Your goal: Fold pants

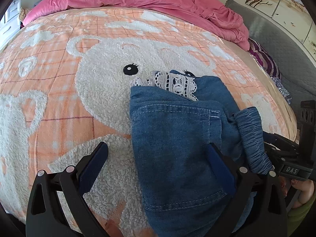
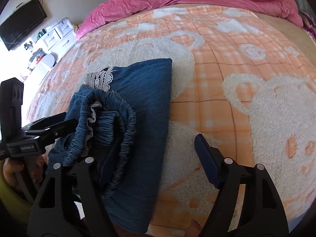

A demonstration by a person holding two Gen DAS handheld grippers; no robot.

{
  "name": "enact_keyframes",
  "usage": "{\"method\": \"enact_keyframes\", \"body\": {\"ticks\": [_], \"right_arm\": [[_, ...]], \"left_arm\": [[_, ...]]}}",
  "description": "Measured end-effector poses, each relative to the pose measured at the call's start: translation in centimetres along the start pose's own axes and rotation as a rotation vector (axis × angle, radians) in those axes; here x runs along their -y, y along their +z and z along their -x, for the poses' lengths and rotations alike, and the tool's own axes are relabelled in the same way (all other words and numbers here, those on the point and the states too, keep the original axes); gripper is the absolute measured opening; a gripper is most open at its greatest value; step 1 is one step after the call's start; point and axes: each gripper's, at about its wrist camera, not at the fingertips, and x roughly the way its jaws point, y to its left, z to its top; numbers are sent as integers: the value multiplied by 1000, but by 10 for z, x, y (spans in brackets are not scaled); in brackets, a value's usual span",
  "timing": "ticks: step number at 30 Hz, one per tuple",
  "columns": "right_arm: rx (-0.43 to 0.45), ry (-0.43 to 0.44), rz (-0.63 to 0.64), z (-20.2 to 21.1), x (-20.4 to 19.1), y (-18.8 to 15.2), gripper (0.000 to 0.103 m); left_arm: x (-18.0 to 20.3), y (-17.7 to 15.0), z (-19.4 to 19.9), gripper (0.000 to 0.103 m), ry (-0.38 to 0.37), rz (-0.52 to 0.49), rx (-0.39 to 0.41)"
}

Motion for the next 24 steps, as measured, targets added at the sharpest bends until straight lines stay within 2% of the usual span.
{"method": "enact_keyframes", "body": {"ticks": [11, 14, 21, 24], "right_arm": [[-13, 45, -39, -8, 1, 3, 57], [-24, 125, -67, -10, 2, 2, 33], [-32, 125, -104, -14, 6, 1, 36], [-37, 123, -82, -15, 3, 2, 34]], "left_arm": [[1, -1, -3, 98, -2, -2, 2], [2, -1, -4, 98, -12, -5, 5], [6, -5, -5, 96, -91, 9, 5], [7, -7, -7, 75, -137, 38, 8]]}}
